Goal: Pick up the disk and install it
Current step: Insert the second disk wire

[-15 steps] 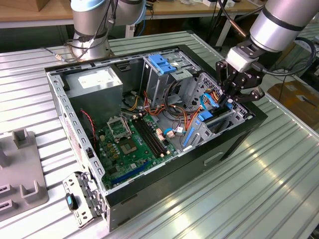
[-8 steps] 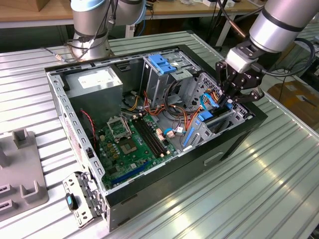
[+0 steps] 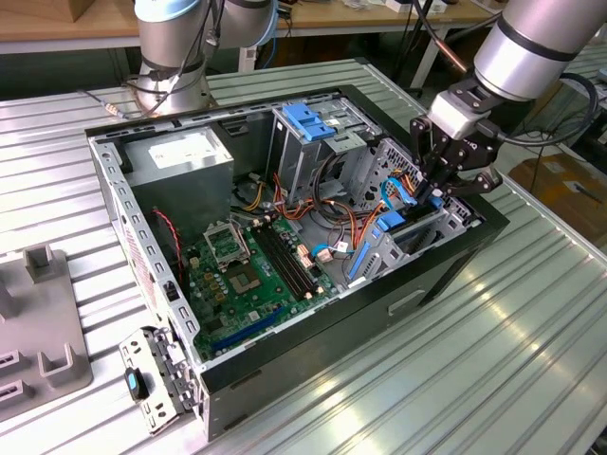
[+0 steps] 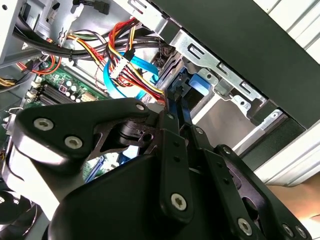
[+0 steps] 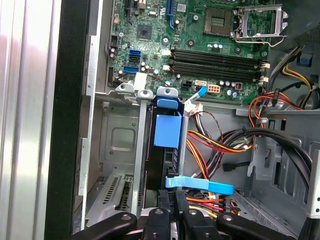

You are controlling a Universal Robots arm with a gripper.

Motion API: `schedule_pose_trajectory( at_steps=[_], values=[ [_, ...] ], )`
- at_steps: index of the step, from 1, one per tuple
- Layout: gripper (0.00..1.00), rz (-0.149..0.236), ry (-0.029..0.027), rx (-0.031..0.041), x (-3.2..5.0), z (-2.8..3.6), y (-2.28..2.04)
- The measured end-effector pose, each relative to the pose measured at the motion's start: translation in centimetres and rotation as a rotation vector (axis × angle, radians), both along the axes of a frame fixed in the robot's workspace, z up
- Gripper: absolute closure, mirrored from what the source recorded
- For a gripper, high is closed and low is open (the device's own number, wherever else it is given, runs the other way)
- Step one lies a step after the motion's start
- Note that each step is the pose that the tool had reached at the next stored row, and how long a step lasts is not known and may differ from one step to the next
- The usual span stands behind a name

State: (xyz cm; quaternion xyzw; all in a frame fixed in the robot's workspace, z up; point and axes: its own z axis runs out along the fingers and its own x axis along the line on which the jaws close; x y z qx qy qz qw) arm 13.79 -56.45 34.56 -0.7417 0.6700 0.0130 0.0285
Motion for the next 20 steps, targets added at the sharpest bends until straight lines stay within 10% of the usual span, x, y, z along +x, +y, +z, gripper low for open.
schedule_pose_trajectory(
  at_steps=[20],
  values=[
    [0.84, -0.104, 0.0000, -0.0007, -0.10, 0.14, 0.00]
  ],
)
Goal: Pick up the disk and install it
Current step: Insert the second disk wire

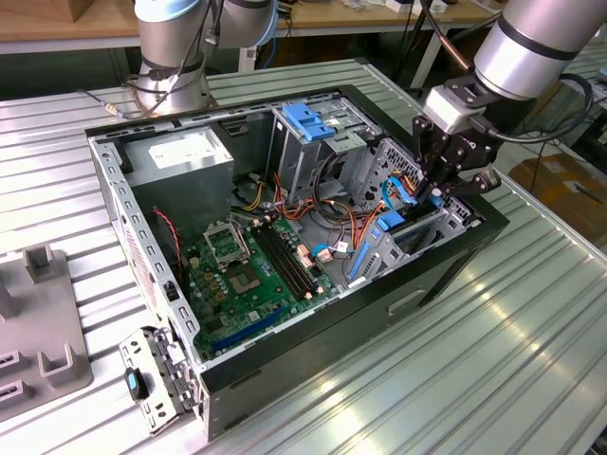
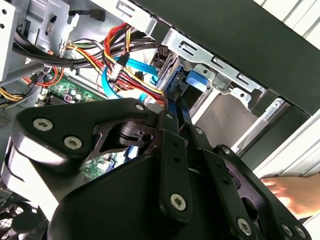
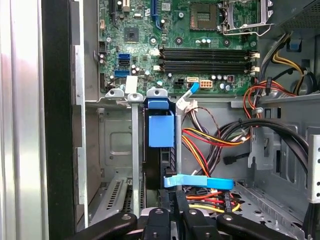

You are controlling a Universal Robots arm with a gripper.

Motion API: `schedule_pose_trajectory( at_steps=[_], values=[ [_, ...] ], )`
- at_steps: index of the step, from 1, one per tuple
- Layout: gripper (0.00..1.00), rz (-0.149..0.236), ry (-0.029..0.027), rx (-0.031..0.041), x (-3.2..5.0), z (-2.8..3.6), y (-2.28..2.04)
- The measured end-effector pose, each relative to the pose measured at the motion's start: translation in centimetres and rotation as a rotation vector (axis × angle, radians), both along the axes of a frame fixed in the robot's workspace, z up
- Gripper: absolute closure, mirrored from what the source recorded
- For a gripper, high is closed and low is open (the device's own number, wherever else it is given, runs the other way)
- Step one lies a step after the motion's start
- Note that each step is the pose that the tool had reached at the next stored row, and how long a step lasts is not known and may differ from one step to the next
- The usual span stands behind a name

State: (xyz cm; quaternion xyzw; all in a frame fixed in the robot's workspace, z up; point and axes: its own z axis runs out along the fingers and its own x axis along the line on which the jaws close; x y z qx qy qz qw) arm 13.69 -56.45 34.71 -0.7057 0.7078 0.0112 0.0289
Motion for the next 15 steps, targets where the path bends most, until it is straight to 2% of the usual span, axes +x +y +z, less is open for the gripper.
schedule_pose_trajectory(
  at_steps=[15],
  values=[
    [0.84, -0.010, 0.0000, -0.0002, -0.03, -0.53, 0.00]
  ],
)
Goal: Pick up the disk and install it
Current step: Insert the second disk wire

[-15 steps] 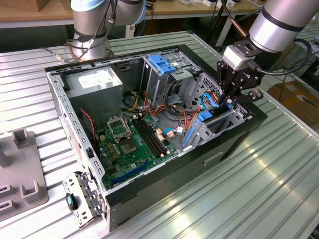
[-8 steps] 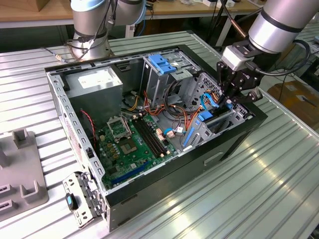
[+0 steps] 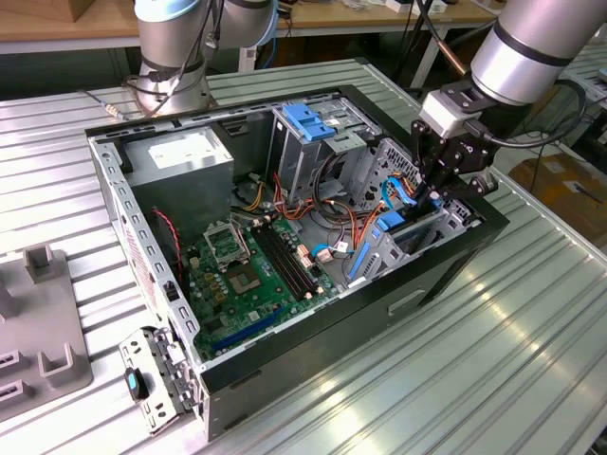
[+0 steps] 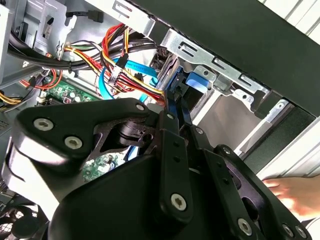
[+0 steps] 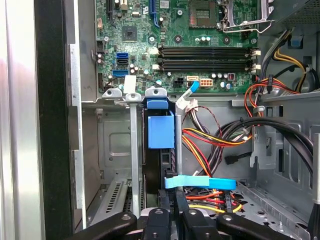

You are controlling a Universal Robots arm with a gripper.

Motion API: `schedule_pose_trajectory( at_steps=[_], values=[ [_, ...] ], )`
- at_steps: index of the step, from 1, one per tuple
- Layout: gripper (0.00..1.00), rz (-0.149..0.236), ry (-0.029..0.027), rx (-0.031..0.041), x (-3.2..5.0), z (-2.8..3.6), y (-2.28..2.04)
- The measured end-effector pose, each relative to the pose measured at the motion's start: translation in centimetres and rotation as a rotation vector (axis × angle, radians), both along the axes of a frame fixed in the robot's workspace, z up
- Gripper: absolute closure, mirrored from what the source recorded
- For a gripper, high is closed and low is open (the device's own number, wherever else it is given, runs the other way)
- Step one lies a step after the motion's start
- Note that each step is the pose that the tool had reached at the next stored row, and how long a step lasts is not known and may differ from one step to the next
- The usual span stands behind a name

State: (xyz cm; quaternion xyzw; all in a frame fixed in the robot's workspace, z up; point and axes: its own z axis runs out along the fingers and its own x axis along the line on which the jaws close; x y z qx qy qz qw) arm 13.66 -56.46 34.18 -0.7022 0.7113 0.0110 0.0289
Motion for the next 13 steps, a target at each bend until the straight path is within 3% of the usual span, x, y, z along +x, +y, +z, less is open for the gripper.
schedule_pose_trajectory(
  at_steps=[4, 6, 8, 13],
  values=[
    [0.84, 0.000, 0.0000, 0.0003, 0.00, -0.02, 0.00],
    [0.76, 0.000, 0.0001, 0.0004, 0.00, -0.04, 0.00],
    [0.76, 0.000, 0.0000, -0.0004, 0.00, 0.05, 0.00],
    [0.76, 0.000, 0.0000, -0.0029, 0.00, 1.55, 0.03]
  ],
)
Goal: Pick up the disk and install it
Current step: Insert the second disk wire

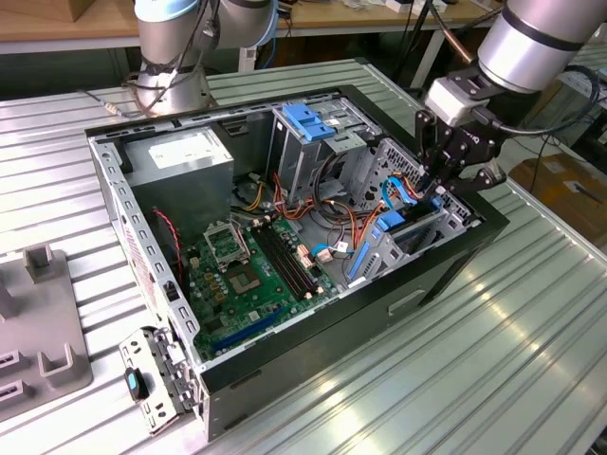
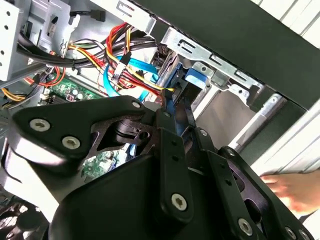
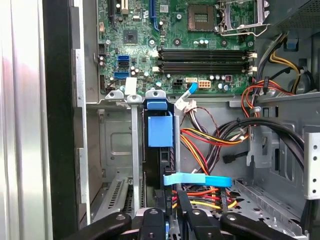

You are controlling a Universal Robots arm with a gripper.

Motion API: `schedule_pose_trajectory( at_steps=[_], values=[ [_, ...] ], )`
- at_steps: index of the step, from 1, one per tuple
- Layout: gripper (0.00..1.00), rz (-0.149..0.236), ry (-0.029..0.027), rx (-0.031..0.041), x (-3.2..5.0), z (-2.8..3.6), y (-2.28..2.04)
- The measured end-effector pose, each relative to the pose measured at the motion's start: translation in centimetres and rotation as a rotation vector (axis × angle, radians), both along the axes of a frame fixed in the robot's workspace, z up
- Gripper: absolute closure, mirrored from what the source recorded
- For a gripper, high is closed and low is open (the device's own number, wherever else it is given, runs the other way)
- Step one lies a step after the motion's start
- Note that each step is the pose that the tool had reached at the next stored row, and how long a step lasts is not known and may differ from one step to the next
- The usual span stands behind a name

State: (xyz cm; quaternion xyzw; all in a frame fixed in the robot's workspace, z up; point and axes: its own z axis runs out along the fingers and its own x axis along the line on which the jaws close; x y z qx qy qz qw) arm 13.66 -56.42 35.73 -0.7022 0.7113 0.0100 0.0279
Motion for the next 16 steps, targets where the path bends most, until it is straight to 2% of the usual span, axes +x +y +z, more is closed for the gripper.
schedule_pose_trajectory(
  at_steps=[2, 5, 9, 16],
  values=[
    [0.76, 0.000, 0.0000, -0.0012, 0.00, 0.47, 0.00],
    [0.76, 0.000, -0.0001, -0.0013, -0.28, 0.48, 0.01],
    [0.76, 0.000, -0.0023, -0.0011, -1.31, 0.47, 0.01],
    [0.76, 0.000, -0.0024, -0.0011, -1.41, 0.47, 0.01]
  ],
)
